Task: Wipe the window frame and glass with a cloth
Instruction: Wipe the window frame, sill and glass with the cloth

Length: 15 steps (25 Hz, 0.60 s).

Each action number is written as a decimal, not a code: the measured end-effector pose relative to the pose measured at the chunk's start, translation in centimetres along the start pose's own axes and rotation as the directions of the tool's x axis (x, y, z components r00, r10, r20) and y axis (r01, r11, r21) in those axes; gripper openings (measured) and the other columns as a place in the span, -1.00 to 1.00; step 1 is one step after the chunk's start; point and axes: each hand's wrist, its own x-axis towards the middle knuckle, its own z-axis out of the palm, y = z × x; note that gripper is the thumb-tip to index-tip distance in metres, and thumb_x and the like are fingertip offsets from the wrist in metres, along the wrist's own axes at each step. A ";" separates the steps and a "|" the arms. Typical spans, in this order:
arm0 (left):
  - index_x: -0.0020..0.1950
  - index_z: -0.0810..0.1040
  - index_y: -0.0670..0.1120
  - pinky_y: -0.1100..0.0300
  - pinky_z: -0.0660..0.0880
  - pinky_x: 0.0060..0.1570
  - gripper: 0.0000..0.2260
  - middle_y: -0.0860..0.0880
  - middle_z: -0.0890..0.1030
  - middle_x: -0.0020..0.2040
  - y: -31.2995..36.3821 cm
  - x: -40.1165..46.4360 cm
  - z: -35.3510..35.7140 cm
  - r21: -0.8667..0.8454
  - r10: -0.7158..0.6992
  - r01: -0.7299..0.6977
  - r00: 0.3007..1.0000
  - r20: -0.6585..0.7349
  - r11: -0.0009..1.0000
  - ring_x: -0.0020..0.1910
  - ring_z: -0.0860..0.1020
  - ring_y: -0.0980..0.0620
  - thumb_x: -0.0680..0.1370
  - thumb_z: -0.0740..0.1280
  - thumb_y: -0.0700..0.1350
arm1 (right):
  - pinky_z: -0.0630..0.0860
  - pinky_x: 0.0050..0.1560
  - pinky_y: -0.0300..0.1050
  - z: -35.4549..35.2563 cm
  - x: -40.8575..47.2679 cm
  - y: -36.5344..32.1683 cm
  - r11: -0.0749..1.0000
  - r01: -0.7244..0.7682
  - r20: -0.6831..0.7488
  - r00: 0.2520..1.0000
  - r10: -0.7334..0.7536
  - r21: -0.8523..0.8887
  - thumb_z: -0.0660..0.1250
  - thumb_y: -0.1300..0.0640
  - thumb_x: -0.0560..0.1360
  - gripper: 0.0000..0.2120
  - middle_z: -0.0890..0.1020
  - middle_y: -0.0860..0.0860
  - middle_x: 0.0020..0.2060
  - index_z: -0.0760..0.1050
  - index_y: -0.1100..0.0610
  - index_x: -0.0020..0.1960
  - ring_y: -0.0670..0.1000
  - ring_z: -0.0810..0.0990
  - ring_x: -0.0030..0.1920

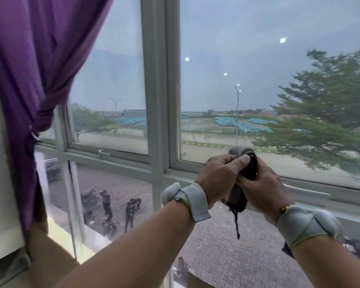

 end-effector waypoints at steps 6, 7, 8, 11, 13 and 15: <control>-0.14 0.63 -0.11 -0.19 0.56 0.00 -0.61 -0.13 0.61 -0.21 -0.5 0.1 -10.0 0.145 0.043 -0.041 0.999 -0.014 0.989 -0.20 0.58 -0.12 0.35 0.32 0.20 | 0.64 -0.10 0.01 9.3 1.6 -2.7 1.000 0.022 -0.052 0.998 -0.022 -0.013 0.35 0.23 0.40 -0.64 0.69 -0.10 -0.21 0.58 -0.19 0.06 -0.02 0.67 -0.14; -0.13 0.63 -0.11 -0.18 0.56 -0.01 -0.62 -0.11 0.60 -0.22 -0.4 0.4 -11.8 0.167 0.055 -0.049 0.998 -0.030 0.985 -0.21 0.57 -0.08 0.36 0.32 0.19 | 0.63 -0.08 0.00 10.9 2.3 -3.3 0.998 0.033 -0.064 0.997 -0.036 -0.049 0.35 0.20 0.39 -0.66 0.69 -0.09 -0.21 0.57 -0.16 0.07 -0.01 0.66 -0.14; -0.13 0.62 -0.12 -0.18 0.56 -0.01 -0.63 -0.10 0.60 -0.23 -0.1 0.6 -13.5 0.188 0.067 -0.057 0.997 -0.047 0.980 -0.21 0.56 -0.06 0.38 0.31 0.18 | 0.61 -0.07 -0.01 12.6 2.9 -4.0 0.996 0.040 -0.077 0.996 -0.047 -0.080 0.35 0.17 0.39 -0.70 0.68 -0.07 -0.20 0.57 -0.11 0.07 0.02 0.65 -0.13; -0.19 0.60 -0.09 -0.18 0.58 -0.05 -0.68 -0.11 0.58 -0.23 0.3 1.6 -18.9 0.258 0.096 -0.068 0.991 -0.096 0.964 -0.23 0.54 -0.05 0.40 0.28 0.16 | 0.55 -0.08 -0.05 17.1 4.8 -6.4 0.982 0.064 -0.103 0.991 -0.083 -0.180 0.36 0.12 0.43 -0.80 0.66 0.02 -0.16 0.57 0.01 0.06 0.09 0.61 -0.11; -0.24 0.61 -0.07 -0.18 0.58 -0.08 -0.73 -0.10 0.57 -0.26 0.2 2.3 -21.3 0.261 0.115 -0.083 0.987 -0.110 0.962 -0.25 0.54 -0.05 0.47 0.30 0.10 | 0.51 -0.12 -0.08 19.3 6.0 -7.4 0.963 0.095 -0.116 0.985 -0.128 -0.253 0.34 0.07 0.45 -0.84 0.65 0.05 -0.18 0.55 0.06 0.01 0.10 0.59 -0.13; -0.22 0.63 -0.06 -0.17 0.58 -0.10 -0.77 -0.11 0.58 -0.25 -0.4 2.9 -22.8 0.258 0.136 -0.103 0.984 -0.112 0.961 -0.25 0.54 -0.04 0.55 0.30 0.01 | 0.51 -0.13 -0.07 20.7 6.9 -7.8 0.948 0.117 -0.118 0.980 -0.158 -0.295 0.32 0.02 0.46 -0.84 0.65 0.05 -0.19 0.54 0.06 -0.01 0.10 0.58 -0.15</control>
